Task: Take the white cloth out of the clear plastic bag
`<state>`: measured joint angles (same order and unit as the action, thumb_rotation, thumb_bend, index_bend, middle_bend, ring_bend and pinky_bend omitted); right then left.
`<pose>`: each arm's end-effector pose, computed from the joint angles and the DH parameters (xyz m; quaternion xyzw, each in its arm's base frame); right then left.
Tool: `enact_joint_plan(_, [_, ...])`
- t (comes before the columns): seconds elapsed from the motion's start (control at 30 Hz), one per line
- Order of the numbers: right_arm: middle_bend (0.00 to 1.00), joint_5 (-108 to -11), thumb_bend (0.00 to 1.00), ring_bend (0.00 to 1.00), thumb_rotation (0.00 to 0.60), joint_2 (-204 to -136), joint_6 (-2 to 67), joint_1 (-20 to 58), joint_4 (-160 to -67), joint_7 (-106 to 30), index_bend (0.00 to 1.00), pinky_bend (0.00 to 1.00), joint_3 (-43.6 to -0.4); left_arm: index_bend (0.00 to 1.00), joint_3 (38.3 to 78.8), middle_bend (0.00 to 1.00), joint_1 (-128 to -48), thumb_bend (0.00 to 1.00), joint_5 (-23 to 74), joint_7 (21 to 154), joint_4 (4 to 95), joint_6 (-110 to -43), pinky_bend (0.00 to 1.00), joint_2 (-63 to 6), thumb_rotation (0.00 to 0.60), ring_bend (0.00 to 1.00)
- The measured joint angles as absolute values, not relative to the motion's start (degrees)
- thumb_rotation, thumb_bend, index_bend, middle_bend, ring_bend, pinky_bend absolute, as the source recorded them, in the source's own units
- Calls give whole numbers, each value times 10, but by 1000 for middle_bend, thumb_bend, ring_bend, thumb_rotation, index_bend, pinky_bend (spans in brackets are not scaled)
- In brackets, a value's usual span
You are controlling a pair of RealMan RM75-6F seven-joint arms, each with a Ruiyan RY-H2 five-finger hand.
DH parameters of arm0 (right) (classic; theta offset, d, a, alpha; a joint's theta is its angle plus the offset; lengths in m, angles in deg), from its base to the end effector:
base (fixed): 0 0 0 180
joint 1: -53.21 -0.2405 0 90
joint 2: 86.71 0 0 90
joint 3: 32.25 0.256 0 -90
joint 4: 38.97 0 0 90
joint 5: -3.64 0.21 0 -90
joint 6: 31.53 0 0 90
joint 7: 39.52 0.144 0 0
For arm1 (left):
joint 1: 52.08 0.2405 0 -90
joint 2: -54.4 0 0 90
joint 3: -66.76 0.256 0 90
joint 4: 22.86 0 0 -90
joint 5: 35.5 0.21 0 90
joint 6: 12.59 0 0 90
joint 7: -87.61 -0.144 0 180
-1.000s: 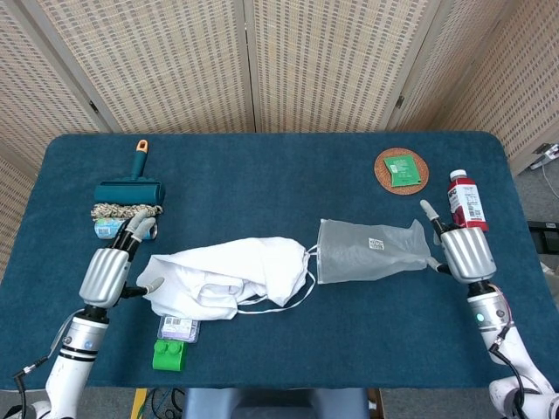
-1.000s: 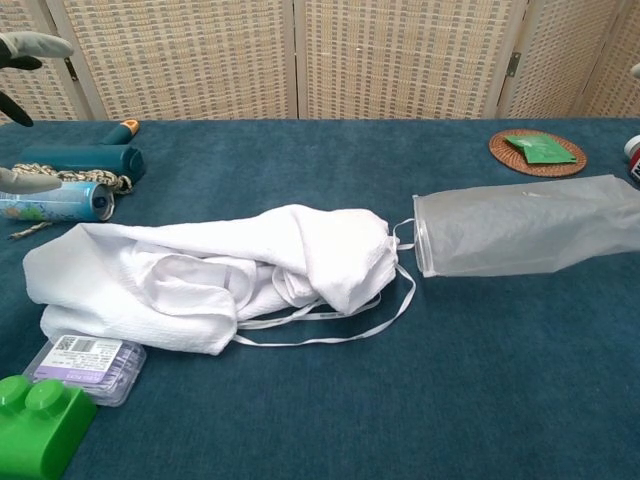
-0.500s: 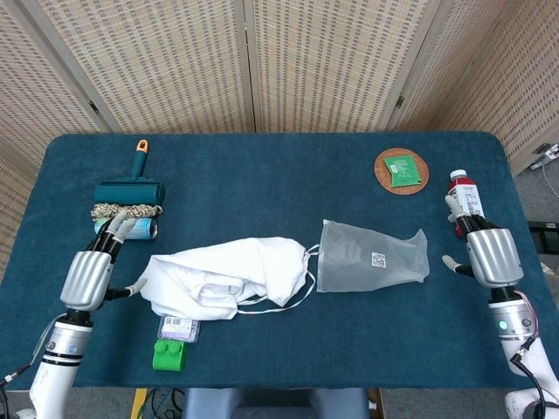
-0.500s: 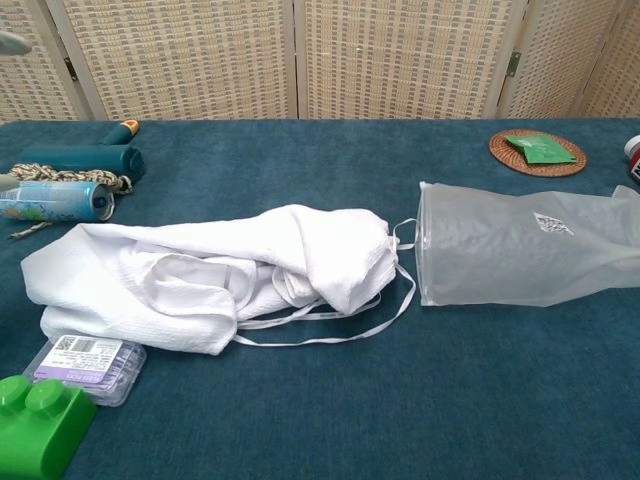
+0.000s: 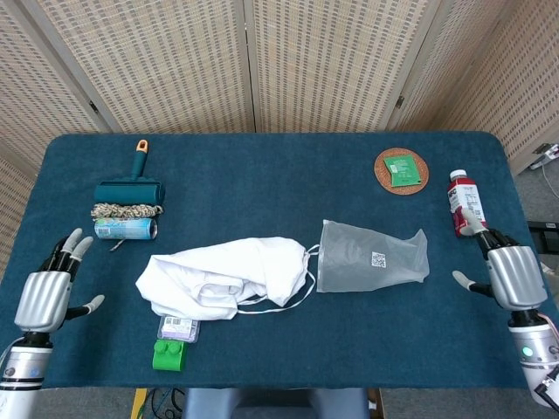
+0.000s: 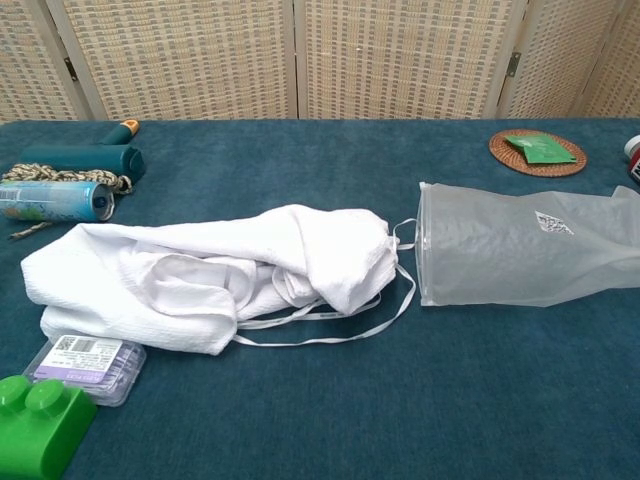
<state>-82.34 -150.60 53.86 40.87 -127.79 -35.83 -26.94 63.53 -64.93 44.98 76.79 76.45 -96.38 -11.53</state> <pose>-0.2916 -0.2307 0.1736 0.6053 -0.3344 0.4438 0.5699 -0.2687 0.2190 0.1404 -0.6107 -0.3648 -0.3957 0.5808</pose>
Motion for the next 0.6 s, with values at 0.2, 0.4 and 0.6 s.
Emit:
enact_joint_plan(0.2, [321, -827, 0, 314, 600, -1491, 560, 446, -1281, -338, 90, 489, -289, 81, 662, 0, -610, 150, 450, 794, 741, -979, 252, -103, 600, 0])
enact_joint_plan(0.4, [321, -828, 0, 314, 600, -1493, 574, 477, -1268, -329, 91, 487, -307, 81, 675, 0, -582, 150, 453, 804, 718, -995, 252, -96, 600, 0])
enact_joint_plan(0.6, [321, -826, 0, 314, 600, -1506, 580, 497, -1246, -318, 91, 485, -315, 82, 673, 0, -569, 150, 454, 812, 709, -1002, 252, -90, 600, 0])
